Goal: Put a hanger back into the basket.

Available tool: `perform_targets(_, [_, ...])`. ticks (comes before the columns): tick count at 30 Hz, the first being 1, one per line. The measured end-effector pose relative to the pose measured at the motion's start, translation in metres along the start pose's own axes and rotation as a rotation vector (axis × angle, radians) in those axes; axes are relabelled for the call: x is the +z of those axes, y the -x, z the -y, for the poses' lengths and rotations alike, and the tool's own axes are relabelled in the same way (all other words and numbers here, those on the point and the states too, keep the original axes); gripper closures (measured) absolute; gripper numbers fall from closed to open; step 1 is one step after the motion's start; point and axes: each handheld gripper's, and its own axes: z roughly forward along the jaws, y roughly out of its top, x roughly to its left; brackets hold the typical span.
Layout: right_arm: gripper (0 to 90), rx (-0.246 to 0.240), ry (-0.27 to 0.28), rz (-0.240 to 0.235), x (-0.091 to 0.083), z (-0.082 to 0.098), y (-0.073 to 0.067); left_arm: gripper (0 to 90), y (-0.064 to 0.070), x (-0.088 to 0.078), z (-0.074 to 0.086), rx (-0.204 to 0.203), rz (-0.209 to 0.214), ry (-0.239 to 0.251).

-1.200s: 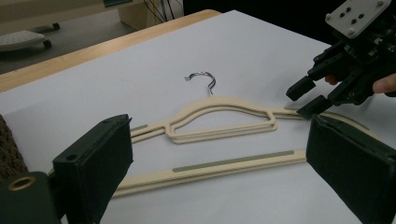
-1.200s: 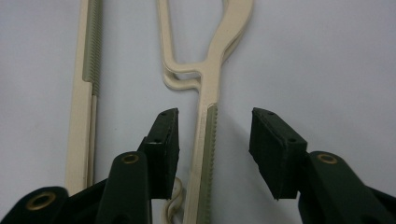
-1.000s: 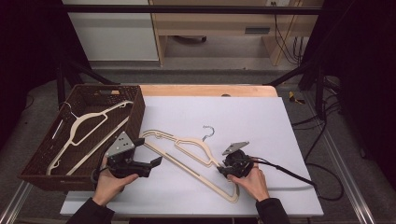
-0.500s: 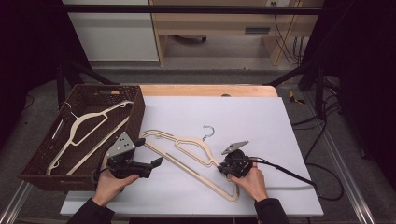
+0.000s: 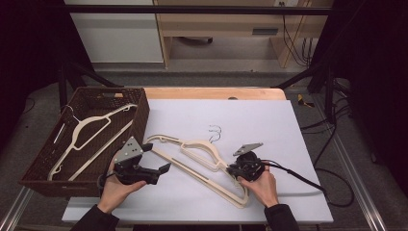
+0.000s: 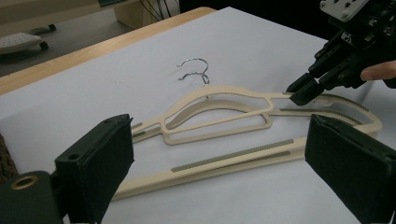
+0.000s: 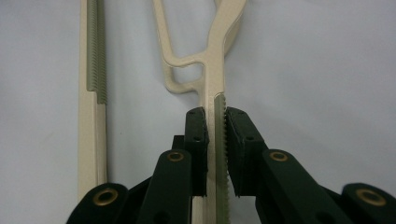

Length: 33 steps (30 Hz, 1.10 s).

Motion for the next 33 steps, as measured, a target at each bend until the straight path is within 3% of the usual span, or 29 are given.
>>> perform_targets(4, [79.5, -0.009, 0.013, 0.004, -0.005, -0.001, 0.0, 7.4, 0.001, 0.008, -0.007, 0.016, 0.005, -0.018])
perform_targets(5, [79.5, -0.03, 0.026, -0.003, -0.006, -0.001, 0.002, 7.4, 0.001, 0.009, -0.009, 0.019, 0.007, -0.025])
perform_targets(7, [79.6, -0.015, 0.03, -0.001, -0.01, -0.002, 0.0, 7.2, 0.001, 0.014, -0.015, 0.016, 0.017, -0.024])
perform_targets(9, [79.6, -0.04, 0.044, -0.001, -0.013, -0.002, 0.001, 7.0, 0.003, 0.019, -0.021, 0.021, 0.025, -0.031])
perform_targets(10, [79.6, -0.029, 0.042, 0.0, -0.015, -0.003, 0.0, 6.9, 0.004, 0.022, -0.024, 0.023, 0.027, -0.034])
perform_targets(11, [79.6, -0.05, 0.051, 0.002, -0.017, -0.003, 0.001, 6.9, 0.004, 0.025, -0.027, 0.022, 0.033, -0.039])
perform_targets(13, [79.6, -0.037, 0.044, 0.002, -0.019, -0.004, -0.001, 6.9, 0.006, 0.033, -0.032, 0.021, 0.036, -0.045])
perform_targets(14, [79.7, -0.065, 0.052, 0.003, -0.02, -0.004, 0.001, 6.9, 0.006, 0.036, -0.034, 0.025, 0.039, -0.055])
perform_targets(17, [79.7, -0.063, 0.052, 0.002, -0.022, -0.004, -0.001, 6.8, 0.007, 0.051, -0.039, 0.022, 0.044, -0.077])
perform_targets(19, [79.7, -0.08, 0.053, 0.007, -0.023, -0.004, -0.001, 6.8, 0.005, 0.059, -0.042, 0.012, 0.062, -0.094])
perform_targets(26, [79.7, -0.089, 0.056, 0.0, -0.026, -0.005, -0.002, 7.9, -0.003, 0.078, -0.045, -0.001, 0.062, -0.112])
perform_targets(33, [79.7, -0.105, 0.063, 0.007, -0.026, -0.004, -0.002, 10.7, -0.014, 0.109, -0.041, 0.005, 0.049, -0.195])
